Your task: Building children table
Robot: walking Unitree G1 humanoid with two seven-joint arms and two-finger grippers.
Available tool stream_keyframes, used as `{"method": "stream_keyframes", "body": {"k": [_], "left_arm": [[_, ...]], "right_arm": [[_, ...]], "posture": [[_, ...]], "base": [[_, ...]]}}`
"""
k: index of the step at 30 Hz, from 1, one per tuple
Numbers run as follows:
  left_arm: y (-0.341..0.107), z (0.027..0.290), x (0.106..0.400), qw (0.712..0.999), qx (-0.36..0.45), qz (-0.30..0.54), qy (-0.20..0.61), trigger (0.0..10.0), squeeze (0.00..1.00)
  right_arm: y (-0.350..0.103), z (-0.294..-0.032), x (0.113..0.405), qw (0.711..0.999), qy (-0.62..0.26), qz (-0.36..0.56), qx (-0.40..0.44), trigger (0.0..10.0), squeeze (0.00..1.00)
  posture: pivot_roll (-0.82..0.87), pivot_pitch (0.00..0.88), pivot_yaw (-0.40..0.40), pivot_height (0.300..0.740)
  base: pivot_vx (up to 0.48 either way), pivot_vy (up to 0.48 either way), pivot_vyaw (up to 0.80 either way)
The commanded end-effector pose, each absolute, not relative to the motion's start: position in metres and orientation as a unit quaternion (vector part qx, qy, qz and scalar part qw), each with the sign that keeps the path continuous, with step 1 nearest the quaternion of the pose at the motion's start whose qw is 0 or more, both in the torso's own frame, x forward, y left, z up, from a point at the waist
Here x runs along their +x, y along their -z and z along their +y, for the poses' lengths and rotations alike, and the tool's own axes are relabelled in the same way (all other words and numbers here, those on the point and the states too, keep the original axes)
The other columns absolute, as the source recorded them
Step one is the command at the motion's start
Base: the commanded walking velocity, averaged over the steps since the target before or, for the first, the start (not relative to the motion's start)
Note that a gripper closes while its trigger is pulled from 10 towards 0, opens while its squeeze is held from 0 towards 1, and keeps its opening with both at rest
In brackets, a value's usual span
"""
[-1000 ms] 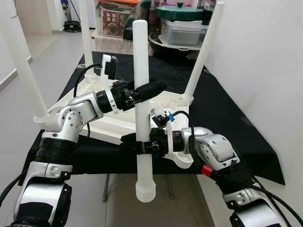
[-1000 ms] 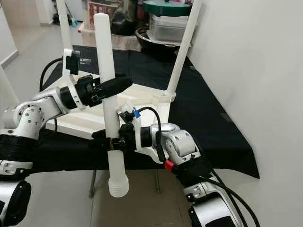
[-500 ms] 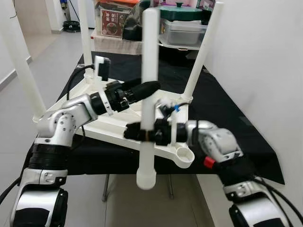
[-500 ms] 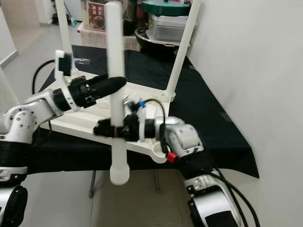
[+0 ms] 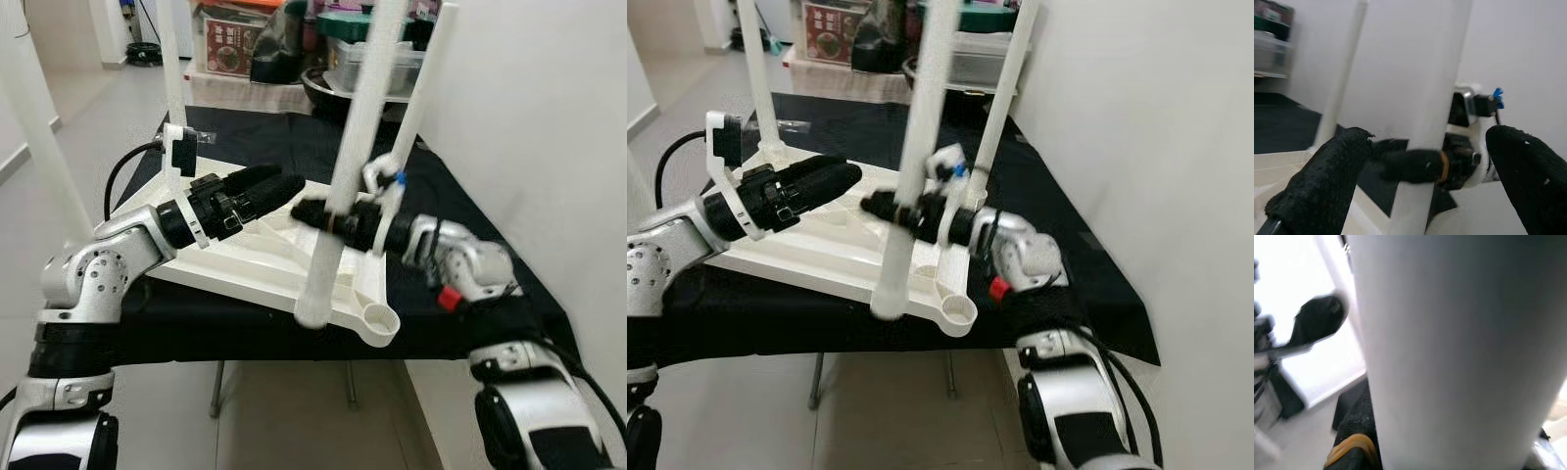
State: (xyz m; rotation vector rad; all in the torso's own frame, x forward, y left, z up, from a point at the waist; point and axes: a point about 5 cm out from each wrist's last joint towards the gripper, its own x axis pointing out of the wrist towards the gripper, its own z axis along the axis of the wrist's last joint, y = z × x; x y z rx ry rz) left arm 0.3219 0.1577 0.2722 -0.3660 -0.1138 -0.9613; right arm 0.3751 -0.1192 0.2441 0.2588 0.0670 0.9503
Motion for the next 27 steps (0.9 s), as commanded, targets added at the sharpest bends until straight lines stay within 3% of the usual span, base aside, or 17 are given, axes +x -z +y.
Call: {"method": "stream_keyframes", "body": {"k": [1, 4, 5, 7, 11, 15, 27], "left_arm": [[-0.272, 0.159, 0.321, 0.877, -0.163, -0.057, 0.448, 10.0, 0.0], [-0.262, 0.163, 0.32, 0.914, -0.091, -0.054, 0.391, 10.0, 0.0], [-0.262, 0.163, 0.32, 0.914, -0.091, -0.054, 0.391, 10.0, 0.0], [-0.244, 0.163, 0.321, 0.947, 0.021, -0.054, 0.317, 10.0, 0.0], [-0.232, 0.161, 0.322, 0.955, 0.085, -0.059, 0.28, 10.0, 0.0], [-0.22, 0.156, 0.322, 0.957, 0.098, -0.054, 0.266, 10.0, 0.0], [-0.193, 0.134, 0.323, 0.953, 0.156, -0.059, 0.252, 10.0, 0.0]], "right_arm": [[-0.244, -0.122, 0.377, 0.886, -0.443, 0.028, 0.136, 0.0, 0.0], [-0.246, -0.127, 0.384, 0.91, -0.387, 0.014, 0.149, 0.0, 0.0], [-0.246, -0.127, 0.384, 0.91, -0.387, 0.014, 0.149, 0.0, 0.0], [-0.252, -0.125, 0.387, 0.929, -0.334, -0.014, 0.161, 0.0, 0.0], [-0.257, -0.122, 0.387, 0.939, -0.295, -0.037, 0.172, 0.0, 0.0], [-0.26, -0.12, 0.388, 0.945, -0.262, -0.058, 0.185, 0.0, 0.0], [-0.271, -0.102, 0.379, 0.931, -0.248, -0.094, 0.249, 0.0, 0.0]], "posture": [[0.08, 0.0, -0.1, 0.74], [0.09, 0.0, -0.102, 0.74], [0.09, 0.0, -0.102, 0.74], [0.09, 0.0, -0.106, 0.74], [0.09, 0.0, -0.104, 0.74], [0.09, 0.0, -0.102, 0.74], [0.08, 0.0, -0.103, 0.74]], "base": [[0.0, 0.0, 0.0], [0.0, 0.0, 0.0], [0.0, 0.0, 0.0], [0.0, 0.0, 0.0], [0.0, 0.0, 0.0], [0.0, 0.0, 0.0], [0.0, 0.0, 0.0]]}}
